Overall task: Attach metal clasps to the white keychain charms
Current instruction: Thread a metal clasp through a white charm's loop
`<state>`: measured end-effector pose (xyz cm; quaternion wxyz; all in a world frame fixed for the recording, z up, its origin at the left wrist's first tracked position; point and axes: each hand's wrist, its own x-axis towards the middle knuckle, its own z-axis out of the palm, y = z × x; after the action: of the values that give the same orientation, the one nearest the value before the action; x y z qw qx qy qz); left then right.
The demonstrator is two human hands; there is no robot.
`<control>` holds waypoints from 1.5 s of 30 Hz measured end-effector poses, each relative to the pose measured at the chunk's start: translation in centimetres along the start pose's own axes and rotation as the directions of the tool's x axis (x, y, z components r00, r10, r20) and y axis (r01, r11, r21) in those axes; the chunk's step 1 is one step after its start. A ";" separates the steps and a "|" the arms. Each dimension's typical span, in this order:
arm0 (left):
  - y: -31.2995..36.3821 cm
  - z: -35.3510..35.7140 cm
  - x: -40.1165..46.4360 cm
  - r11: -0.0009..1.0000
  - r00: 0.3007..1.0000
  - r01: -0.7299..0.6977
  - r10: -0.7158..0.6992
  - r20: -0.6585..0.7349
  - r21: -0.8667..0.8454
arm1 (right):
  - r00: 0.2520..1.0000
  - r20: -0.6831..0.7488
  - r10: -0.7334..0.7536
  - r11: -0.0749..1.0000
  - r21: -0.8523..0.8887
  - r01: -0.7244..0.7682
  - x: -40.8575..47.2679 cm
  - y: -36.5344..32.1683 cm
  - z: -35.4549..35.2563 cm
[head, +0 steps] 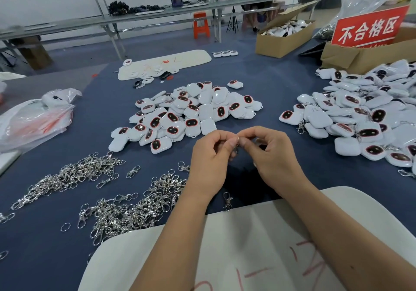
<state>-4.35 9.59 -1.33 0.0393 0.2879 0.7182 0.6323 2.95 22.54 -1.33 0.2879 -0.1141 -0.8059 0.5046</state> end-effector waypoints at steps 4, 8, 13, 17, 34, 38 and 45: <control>0.1 -0.1 0.0 0.999 1.000 0.007 -0.006 0.013 -0.038 | 1.000 0.010 0.013 0.998 0.059 -0.014 0.1 0.2 -0.1; 0.2 -0.1 0.0 0.999 1.000 0.005 -0.004 0.017 -0.042 | 1.000 0.007 0.020 0.996 0.085 -0.021 0.1 0.3 0.0; 0.4 0.2 -0.2 0.998 0.999 -0.048 0.049 -0.015 0.047 | 1.000 0.004 -0.001 0.997 0.073 0.000 0.1 0.1 -0.1; 0.5 0.4 -0.4 0.988 0.996 -0.078 0.084 -0.038 0.130 | 1.000 -0.023 -0.014 0.999 0.039 0.015 0.0 0.2 0.1; 0.6 0.4 -0.8 0.905 0.966 -0.221 0.255 -0.048 0.364 | 0.913 -0.144 -0.382 0.886 -0.338 0.318 -0.6 -0.2 0.1; 0.6 0.5 -0.7 0.917 0.964 -0.219 0.257 -0.074 0.335 | 0.918 -0.151 -0.367 0.908 -0.274 0.317 -0.4 -0.2 0.1; 1.1 1.2 -0.7 0.941 0.958 -0.236 0.268 -0.107 0.243 | 0.976 -0.139 -0.165 0.984 0.037 0.172 -0.4 -0.3 -0.1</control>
<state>-2.92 10.34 -0.79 -0.1252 0.3355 0.7440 0.5641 3.37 22.24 -1.14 0.3863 -0.0720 -0.7787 0.4891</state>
